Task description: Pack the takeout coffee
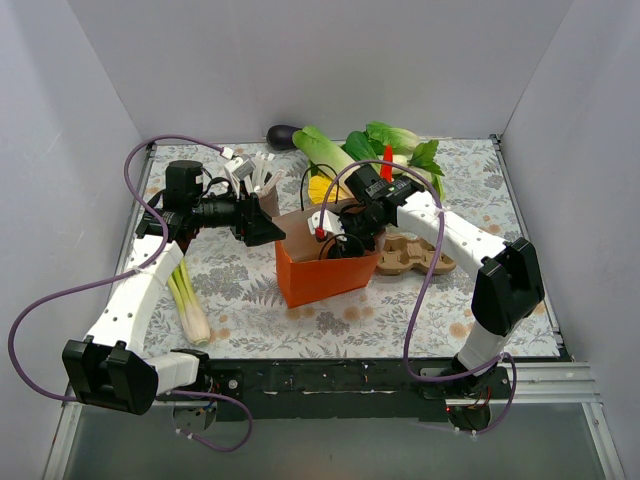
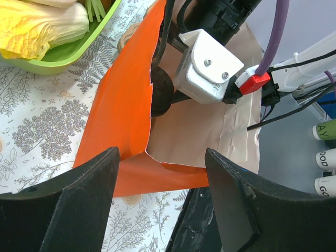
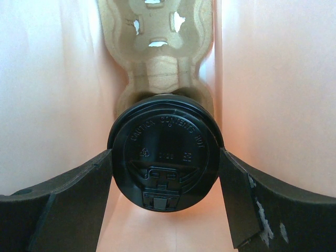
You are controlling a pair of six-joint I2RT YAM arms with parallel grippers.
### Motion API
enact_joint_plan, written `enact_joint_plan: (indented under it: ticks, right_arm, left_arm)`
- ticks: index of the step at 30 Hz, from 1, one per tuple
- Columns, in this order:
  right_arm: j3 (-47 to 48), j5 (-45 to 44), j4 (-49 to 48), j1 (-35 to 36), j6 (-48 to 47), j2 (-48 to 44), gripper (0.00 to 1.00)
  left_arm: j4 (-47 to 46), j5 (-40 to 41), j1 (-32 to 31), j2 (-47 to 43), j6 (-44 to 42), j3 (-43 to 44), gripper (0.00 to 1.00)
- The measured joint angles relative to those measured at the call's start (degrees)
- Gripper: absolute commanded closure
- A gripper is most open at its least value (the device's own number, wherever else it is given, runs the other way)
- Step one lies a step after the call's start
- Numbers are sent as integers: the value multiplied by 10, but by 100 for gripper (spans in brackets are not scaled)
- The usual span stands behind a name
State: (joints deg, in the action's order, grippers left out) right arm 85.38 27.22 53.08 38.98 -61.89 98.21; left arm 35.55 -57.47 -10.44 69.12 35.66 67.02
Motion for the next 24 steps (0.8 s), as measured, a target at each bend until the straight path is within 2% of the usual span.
enact_joint_plan:
  ticks: [8, 11, 13, 14, 16, 18, 20, 21, 22, 24]
  right_arm:
    - [0, 0, 0, 0, 0, 0, 99]
    - [0, 0, -1, 0, 1, 0, 91]
    - [0, -1, -2, 0, 2, 0, 82]
    - [0, -1, -2, 0, 2, 0, 71]
    - [0, -1, -2, 0, 3, 0, 56]
    - [0, -2, -2, 0, 4, 0, 52]
    - [0, -2, -2, 0, 5, 0, 40]
    - [0, -3, -3, 0, 6, 0, 26]
    - [0, -3, -3, 0, 7, 0, 19]
    - [0, -4, -4, 0, 9, 0, 12]
  left_arm:
    - [0, -1, 0, 0, -1, 0, 34]
    - [0, -1, 0, 0, -1, 0, 34]
    - [0, -1, 0, 0, -1, 0, 34]
    - [0, -1, 0, 0, -1, 0, 34]
    - [0, -1, 0, 0, -1, 0, 34]
    - [-1, -1, 0, 0, -1, 0, 34]
    - [-2, -1, 0, 0, -1, -2, 34]
    - [-4, -2, 0, 0, -1, -2, 34]
    - [-5, -2, 0, 0, 0, -3, 34]
    - [-9, -3, 0, 0, 0, -6, 34]
